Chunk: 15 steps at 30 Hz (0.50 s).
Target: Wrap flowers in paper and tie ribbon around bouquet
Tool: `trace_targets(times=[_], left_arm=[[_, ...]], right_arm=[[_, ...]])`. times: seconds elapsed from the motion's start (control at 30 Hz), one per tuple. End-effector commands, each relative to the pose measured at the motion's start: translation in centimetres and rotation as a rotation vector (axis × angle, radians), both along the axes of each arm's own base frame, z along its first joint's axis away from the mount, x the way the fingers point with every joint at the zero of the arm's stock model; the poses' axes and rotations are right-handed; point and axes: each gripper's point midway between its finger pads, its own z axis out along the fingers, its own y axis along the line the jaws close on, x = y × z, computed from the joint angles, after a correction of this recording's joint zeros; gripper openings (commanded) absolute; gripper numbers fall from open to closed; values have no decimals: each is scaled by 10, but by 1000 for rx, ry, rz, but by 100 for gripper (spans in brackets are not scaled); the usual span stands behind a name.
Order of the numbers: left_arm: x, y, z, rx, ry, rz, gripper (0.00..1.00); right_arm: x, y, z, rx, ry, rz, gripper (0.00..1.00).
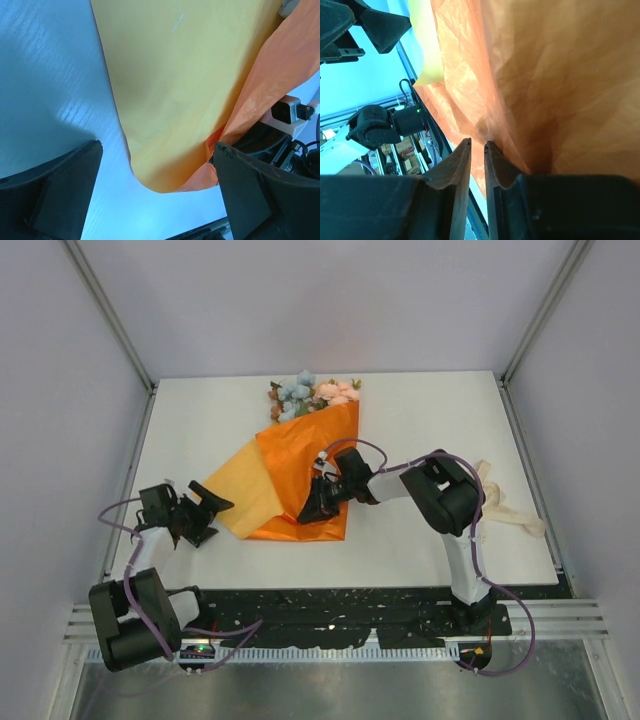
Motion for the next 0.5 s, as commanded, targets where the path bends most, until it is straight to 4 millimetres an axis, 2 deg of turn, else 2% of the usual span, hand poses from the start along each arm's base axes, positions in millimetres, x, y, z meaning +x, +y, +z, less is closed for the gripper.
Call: trace_targets(times=[0.0, 0.2, 0.33, 0.47], left_arm=[[-24, 16, -29, 75, 90, 117, 100], [6, 9, -30, -11, 69, 101, 96], [46, 6, -20, -55, 31, 48, 92], [86, -10, -6, -102, -48, -57, 92]], right_arm=[[-12, -29, -60, -192, 68, -42, 23], [-18, -33, -64, -200, 87, -30, 23], [-17, -33, -64, -203, 88, -24, 22], [-16, -33, -65, -208, 92, -19, 22]])
